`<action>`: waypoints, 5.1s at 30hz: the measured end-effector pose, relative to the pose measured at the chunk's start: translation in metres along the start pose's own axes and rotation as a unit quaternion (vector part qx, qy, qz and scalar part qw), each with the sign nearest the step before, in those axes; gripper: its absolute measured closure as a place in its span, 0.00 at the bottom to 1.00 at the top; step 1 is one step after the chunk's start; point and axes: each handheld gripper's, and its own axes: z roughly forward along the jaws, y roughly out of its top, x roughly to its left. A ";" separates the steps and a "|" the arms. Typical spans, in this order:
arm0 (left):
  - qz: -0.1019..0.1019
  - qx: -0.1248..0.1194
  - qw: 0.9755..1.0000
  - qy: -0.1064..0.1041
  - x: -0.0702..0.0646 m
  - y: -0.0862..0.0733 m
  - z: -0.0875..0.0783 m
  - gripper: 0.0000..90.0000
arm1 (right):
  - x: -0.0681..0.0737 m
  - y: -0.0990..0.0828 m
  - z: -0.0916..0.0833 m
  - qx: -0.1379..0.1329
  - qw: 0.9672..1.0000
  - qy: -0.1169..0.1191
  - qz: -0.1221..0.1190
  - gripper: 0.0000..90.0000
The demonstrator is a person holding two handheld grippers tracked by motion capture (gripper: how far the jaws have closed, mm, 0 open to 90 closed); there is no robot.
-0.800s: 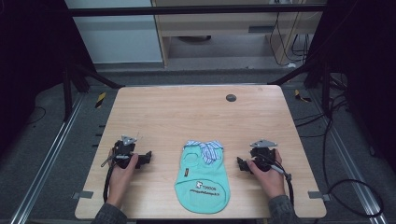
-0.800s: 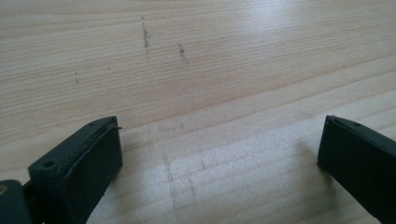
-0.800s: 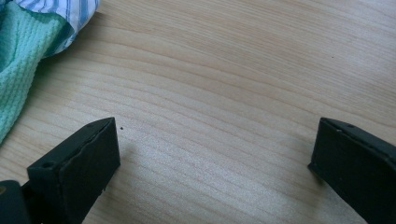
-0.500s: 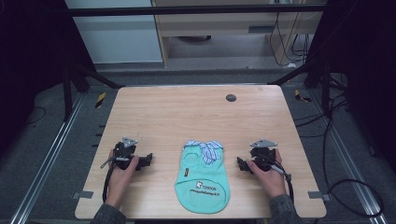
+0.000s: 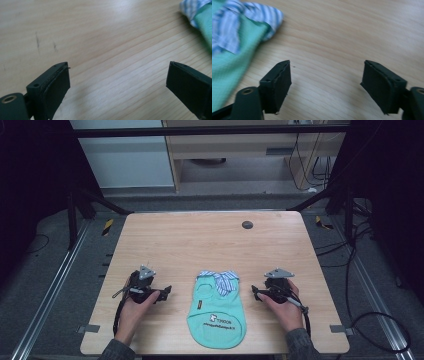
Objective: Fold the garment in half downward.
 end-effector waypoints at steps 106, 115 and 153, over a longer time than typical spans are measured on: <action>0.112 0.020 0.985 -0.128 -0.070 0.105 0.045 0.96 | 0.052 0.098 0.013 0.054 0.984 0.119 -0.125 0.94; 0.122 0.017 0.984 -0.130 -0.072 0.109 0.038 0.96 | 0.050 0.101 0.009 0.055 0.982 0.121 -0.135 0.94; 0.146 -0.014 0.982 -0.115 -0.073 0.137 0.005 0.96 | 0.047 0.127 -0.020 0.026 0.977 0.116 -0.176 0.94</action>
